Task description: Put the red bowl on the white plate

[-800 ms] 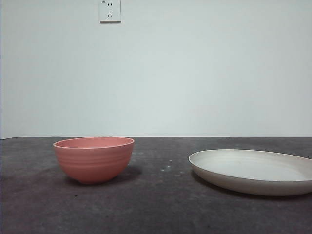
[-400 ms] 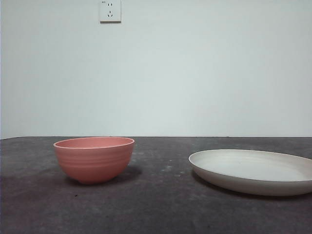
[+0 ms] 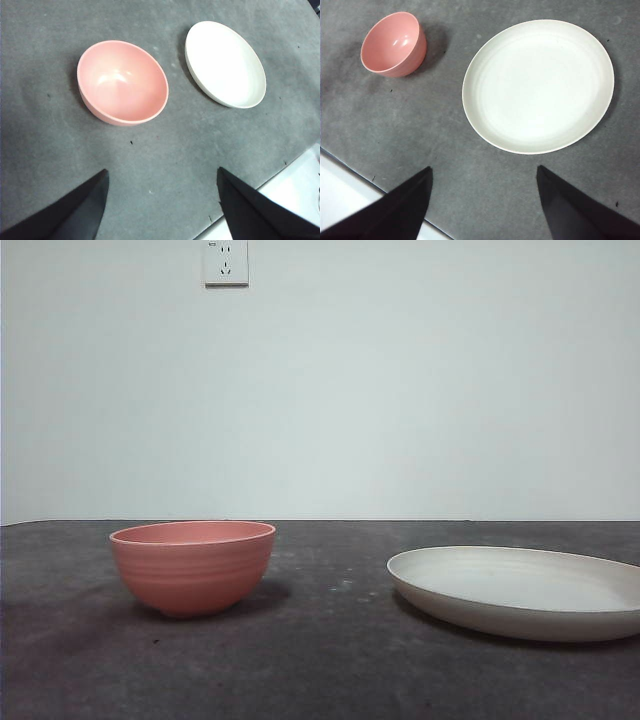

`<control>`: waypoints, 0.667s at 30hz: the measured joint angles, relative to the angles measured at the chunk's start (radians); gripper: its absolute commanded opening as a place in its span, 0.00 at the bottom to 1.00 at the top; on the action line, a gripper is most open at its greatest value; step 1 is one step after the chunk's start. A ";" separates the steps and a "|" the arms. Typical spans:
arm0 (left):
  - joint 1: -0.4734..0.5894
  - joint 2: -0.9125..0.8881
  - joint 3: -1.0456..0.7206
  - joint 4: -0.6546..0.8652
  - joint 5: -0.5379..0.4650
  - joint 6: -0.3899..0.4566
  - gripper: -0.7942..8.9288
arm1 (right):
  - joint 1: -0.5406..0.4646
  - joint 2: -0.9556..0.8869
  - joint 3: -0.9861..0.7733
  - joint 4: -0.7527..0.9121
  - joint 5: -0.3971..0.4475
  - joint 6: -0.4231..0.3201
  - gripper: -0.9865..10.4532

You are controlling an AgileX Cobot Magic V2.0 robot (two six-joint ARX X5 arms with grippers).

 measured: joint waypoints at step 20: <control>-0.196 0.560 0.238 0.185 -0.298 -0.035 0.43 | 0.000 0.000 0.000 0.001 0.000 0.005 0.38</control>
